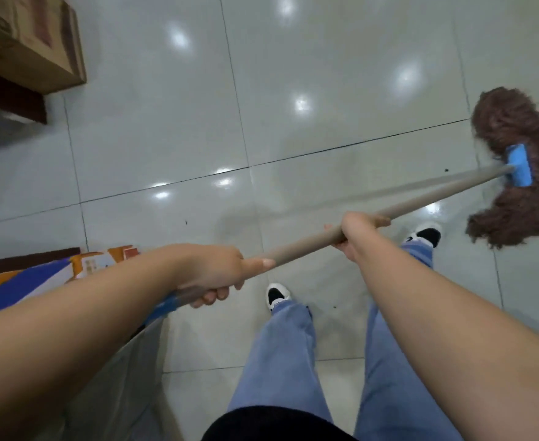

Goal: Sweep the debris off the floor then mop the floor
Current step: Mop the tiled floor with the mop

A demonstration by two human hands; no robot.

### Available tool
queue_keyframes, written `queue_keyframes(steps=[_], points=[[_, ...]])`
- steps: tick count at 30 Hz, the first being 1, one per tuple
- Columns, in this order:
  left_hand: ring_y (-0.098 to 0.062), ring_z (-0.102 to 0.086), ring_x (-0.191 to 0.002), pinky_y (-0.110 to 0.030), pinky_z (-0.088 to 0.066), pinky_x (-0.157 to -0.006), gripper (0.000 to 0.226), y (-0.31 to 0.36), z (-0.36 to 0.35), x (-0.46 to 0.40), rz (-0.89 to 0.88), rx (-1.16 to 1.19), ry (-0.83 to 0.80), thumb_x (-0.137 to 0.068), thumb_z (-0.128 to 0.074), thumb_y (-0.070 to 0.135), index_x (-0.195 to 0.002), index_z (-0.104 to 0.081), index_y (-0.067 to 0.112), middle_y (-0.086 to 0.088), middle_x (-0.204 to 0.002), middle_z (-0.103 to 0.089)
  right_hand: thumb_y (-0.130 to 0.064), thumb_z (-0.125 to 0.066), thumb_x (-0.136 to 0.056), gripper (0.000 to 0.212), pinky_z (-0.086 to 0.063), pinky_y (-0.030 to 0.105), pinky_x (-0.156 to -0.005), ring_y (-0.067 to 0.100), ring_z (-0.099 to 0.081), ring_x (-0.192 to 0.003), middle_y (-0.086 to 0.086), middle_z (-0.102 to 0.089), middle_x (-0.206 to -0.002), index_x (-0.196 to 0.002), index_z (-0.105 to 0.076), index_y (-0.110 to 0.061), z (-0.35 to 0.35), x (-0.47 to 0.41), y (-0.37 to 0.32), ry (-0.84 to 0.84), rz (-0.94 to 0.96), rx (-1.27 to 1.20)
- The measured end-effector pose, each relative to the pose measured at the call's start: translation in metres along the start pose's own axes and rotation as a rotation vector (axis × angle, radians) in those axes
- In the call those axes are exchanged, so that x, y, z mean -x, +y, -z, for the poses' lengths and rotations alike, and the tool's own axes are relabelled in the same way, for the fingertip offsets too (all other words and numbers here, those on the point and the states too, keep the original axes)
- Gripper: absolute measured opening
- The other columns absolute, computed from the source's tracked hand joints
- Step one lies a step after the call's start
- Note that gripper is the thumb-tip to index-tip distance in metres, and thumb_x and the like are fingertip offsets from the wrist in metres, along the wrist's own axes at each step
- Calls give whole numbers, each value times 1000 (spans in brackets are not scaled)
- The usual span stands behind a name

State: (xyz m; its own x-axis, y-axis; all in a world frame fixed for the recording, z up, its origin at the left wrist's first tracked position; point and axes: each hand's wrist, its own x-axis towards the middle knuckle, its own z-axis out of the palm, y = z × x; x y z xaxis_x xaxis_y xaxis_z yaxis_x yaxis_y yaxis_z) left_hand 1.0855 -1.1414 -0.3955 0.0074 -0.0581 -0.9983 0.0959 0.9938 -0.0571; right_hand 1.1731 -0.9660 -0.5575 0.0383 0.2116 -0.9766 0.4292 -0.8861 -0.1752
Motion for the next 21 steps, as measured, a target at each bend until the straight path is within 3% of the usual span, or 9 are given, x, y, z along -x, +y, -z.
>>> queue_keyframes(steps=[1, 3, 5, 7, 9, 11, 13, 17, 21], points=[[-13, -37, -38, -18, -37, -40, 65, 35, 2, -5, -12, 0, -3, -80, -37, 75, -83, -52, 11, -2, -58, -43, -10, -24, -103, 58, -55, 38, -52, 32, -56, -104, 3, -47, -134, -150, 3, -31, 14, -6, -31, -5, -27, -120], [-14, -36, -38, -17, -36, -40, 63, 108, 7, -10, -37, -9, -12, -81, -37, 73, -81, -50, 12, -3, -59, -42, -17, -17, -103, 55, -55, 37, -68, 31, -58, -106, -2, -49, -130, -148, 1, -42, 44, -20, -88, 10, -12, -185], [-13, -34, -34, -14, -35, -40, 61, 187, 13, -14, -68, -5, -25, -83, -36, 71, -80, -49, 11, -3, -58, -40, -22, -18, -104, 50, -54, 29, -64, 27, -54, -103, -1, -46, -136, -148, -4, -42, 76, -37, -161, 46, 19, -210], [-11, -32, -28, -11, -33, -39, 60, 268, 17, -14, -100, -5, -31, -85, -36, 69, -79, -48, 10, -2, -57, -38, -23, -24, -104, 51, -52, 24, -45, 24, -50, -97, 0, -43, -138, -148, -4, -41, 116, -59, -223, 28, 74, -278], [-10, -31, -24, -9, -31, -38, 59, 349, 18, -14, -126, 8, -46, -87, -36, 67, -78, -47, 9, -2, -55, -37, -13, -33, -100, 61, -46, 20, -30, 21, -59, -72, 2, -45, -131, -148, -3, -37, 158, -78, -287, 82, 144, -249], [-10, -29, -21, -7, -30, -37, 58, 426, 12, -13, -151, 46, -64, -87, -38, 66, -76, -45, 9, -3, -54, -35, -4, -39, -94, 63, -46, 18, -35, 17, -54, -53, 5, -45, -124, -144, -13, -31, 203, -94, -346, 168, 199, -237], [-9, -28, -19, -6, -31, -36, 57, 489, 0, -10, -156, 80, -94, -87, -40, 65, -74, -43, 9, -2, -52, -35, -1, -43, -93, 57, -46, 16, -39, 15, -49, -46, 8, -48, -109, -138, -23, -30, 242, -103, -393, 164, 218, -384], [-9, -27, -19, -5, -31, -36, 56, 568, -8, -4, -145, 79, -141, -86, -40, 66, -71, -40, 12, 2, -29, -34, -2, -46, -95, 33, -45, 15, -36, 14, -46, -30, 10, -46, -83, -115, -33, -25, 287, -112, -451, 165, 262, -550], [-8, -28, -22, -7, -30, -36, 57, 581, 23, 0, -155, 31, -72, -84, -41, 67, -75, -43, 11, 4, -29, -34, -18, -56, -94, 12, -43, 14, -34, 13, -42, -21, 7, -47, -63, -96, -46, -11, 270, -107, -466, 77, 139, -685]])
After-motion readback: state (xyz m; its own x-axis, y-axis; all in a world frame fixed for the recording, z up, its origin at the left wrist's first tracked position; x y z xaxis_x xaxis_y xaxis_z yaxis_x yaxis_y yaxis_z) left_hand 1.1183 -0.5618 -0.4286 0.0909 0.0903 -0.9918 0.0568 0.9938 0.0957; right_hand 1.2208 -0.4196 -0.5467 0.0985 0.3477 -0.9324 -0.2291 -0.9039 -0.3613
